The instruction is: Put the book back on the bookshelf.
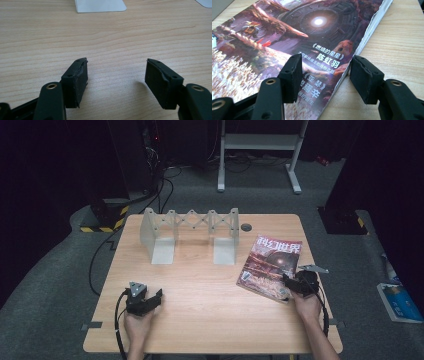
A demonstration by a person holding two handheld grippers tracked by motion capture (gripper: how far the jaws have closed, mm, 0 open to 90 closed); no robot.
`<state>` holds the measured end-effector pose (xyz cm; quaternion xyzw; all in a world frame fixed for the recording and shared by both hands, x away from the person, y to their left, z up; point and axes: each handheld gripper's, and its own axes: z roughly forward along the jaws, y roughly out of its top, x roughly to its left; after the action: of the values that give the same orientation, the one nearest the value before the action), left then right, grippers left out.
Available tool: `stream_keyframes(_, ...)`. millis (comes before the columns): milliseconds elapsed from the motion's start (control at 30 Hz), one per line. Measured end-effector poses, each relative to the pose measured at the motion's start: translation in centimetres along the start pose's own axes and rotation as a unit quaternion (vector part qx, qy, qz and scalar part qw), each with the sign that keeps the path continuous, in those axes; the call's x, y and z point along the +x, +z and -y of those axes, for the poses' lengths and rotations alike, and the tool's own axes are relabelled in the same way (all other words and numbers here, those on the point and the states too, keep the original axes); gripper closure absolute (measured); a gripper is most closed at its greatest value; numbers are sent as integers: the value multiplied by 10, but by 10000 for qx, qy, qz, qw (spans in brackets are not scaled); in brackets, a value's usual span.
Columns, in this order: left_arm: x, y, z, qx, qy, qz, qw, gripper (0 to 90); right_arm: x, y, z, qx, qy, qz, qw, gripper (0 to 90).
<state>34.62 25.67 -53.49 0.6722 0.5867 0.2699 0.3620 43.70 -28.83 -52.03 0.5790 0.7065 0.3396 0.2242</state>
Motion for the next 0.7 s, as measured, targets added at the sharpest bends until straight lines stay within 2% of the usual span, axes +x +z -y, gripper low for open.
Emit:
stream_keyframes(400,0,0,0,3,-6,4,10000,348,6,-5,7,-15,-54,-205,9998,439)
stream_keyframes(700,0,0,0,1,-1,2,10000,348,13,-12,16,-60,-256,-316,9992,439)
